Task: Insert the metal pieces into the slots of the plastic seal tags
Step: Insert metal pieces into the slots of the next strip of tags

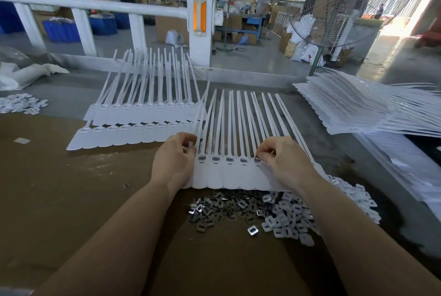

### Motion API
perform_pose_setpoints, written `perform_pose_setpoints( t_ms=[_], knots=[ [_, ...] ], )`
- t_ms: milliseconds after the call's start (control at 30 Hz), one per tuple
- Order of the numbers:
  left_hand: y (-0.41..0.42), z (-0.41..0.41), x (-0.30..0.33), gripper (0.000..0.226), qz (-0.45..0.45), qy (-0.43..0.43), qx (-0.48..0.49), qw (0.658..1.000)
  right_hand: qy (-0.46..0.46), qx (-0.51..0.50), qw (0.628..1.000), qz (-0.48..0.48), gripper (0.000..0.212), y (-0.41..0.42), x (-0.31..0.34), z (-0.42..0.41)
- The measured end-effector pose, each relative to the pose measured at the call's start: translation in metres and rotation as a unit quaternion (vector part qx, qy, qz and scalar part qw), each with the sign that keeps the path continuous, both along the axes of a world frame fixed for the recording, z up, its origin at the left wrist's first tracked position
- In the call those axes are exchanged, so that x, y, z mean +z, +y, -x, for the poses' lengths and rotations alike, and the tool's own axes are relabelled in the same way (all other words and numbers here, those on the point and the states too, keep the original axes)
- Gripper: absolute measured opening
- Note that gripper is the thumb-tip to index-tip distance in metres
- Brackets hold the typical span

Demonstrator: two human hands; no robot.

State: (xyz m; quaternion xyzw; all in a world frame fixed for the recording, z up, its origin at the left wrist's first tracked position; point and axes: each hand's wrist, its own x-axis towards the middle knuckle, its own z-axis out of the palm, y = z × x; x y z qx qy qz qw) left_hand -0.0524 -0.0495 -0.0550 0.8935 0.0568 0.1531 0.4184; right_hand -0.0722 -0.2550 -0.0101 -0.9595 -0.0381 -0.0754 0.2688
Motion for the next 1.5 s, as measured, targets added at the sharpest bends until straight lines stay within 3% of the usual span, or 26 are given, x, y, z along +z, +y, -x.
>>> perform_pose_setpoints(
  t_ms=[533,1033,1500],
  knots=[
    [0.001,-0.001,-0.001,0.020,-0.001,0.002,-0.001,1.000,-0.067,0.004,0.994,-0.082,0.015,-0.002,-0.003,0.017],
    [0.001,-0.001,-0.001,0.021,0.006,0.006,-0.004,1.000,-0.050,-0.006,0.997,0.055,0.045,-0.005,-0.012,0.017],
    [0.000,0.001,0.000,0.021,0.003,0.004,-0.008,1.000,-0.001,0.006,0.998,0.061,0.054,-0.003,-0.008,0.020]
  ],
)
